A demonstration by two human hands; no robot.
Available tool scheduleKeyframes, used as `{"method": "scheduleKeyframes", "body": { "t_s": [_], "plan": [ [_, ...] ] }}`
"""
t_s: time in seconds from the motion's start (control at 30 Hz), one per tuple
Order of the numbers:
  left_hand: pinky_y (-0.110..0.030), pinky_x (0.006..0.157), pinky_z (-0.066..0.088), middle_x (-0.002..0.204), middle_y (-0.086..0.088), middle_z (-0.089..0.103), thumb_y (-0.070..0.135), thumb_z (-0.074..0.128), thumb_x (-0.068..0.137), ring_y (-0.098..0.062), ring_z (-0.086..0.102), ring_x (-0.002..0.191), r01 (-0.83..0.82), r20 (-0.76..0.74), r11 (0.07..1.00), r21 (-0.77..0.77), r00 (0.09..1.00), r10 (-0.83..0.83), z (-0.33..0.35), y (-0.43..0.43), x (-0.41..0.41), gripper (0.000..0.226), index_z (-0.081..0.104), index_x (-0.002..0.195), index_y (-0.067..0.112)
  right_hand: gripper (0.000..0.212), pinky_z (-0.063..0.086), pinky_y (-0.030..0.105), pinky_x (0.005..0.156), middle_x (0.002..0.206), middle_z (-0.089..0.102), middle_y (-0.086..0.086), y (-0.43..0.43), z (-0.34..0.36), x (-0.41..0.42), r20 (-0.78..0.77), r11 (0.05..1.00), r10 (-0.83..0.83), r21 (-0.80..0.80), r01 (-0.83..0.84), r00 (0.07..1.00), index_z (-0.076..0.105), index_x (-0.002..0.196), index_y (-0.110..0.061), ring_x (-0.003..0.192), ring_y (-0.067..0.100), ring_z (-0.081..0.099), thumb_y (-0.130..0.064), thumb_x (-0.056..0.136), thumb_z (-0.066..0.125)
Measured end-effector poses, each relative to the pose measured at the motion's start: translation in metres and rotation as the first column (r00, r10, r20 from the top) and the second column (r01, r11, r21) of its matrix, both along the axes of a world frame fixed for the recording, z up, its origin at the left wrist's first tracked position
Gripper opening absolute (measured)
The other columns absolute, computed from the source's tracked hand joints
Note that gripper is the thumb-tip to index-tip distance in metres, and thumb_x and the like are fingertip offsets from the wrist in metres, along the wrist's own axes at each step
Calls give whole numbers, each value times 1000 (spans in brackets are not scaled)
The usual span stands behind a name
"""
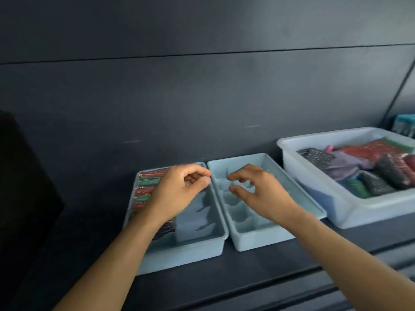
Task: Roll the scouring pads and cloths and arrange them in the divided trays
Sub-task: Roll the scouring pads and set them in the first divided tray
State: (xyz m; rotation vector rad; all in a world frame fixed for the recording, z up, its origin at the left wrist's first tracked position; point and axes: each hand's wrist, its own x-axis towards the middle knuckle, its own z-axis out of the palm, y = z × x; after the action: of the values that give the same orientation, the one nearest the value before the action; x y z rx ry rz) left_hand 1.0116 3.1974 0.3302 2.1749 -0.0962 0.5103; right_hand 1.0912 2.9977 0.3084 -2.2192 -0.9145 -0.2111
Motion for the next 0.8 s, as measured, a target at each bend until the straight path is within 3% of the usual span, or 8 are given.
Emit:
{"method": "scheduleKeyframes", "body": {
  "t_s": [0.23,0.4,0.47,0.53,0.6,0.73,0.8],
  "plan": [
    [-10,70,44,78,12,70,10,69,88,3,59,69,263,-43,964,-26,963,-264,13,-155,89,13,74,95,20,11,51,35,82,89,71,-4,-155,23,61,-25,950,-300,76,301,953,73,94,-17,83,14,65,-14,84,67],
    [-19,79,49,92,5,69,12,70,87,-6,60,77,312,-131,950,-8,942,-310,8,-241,168,20,71,107,14,13,52,38,80,97,71,5,-261,32,117,4,856,-504,-131,500,864,73,95,-17,89,25,66,-14,85,64],
    [-26,89,50,108,0,68,16,71,86,-12,63,91,273,-195,962,-9,943,-269,5,-270,202,31,66,116,14,15,51,37,80,102,69,9,-292,32,140,53,798,-557,-242,552,829,70,98,-17,98,31,64,-19,84,64],
    [-33,100,47,126,-5,61,21,71,85,-18,60,111,197,-284,980,-14,939,-193,0,-293,233,46,57,128,14,37,48,42,92,122,61,13,-311,33,159,70,727,-605,-356,587,793,62,118,-15,116,33,54,-33,86,66],
    [-37,105,42,137,-8,51,30,70,84,-24,52,124,109,-399,994,11,912,-95,-6,-310,259,62,45,138,13,48,45,49,99,132,52,13,-322,32,173,84,640,-634,-502,583,769,53,125,-12,126,34,44,-43,89,57],
    [-30,94,41,143,-18,45,48,65,84,-34,49,128,4,-572,964,267,805,155,-18,-329,291,80,33,143,3,67,41,49,103,139,44,13,-331,28,191,114,473,-634,-725,500,765,50,128,-11,131,32,38,-62,85,51],
    [-36,105,37,150,-20,35,55,65,83,-35,41,135,15,-599,934,357,771,216,-24,-335,300,96,22,149,0,77,43,48,101,137,46,12,-333,27,197,102,445,-628,-767,463,772,54,124,-13,129,32,41,-74,78,49]
  ]
}}
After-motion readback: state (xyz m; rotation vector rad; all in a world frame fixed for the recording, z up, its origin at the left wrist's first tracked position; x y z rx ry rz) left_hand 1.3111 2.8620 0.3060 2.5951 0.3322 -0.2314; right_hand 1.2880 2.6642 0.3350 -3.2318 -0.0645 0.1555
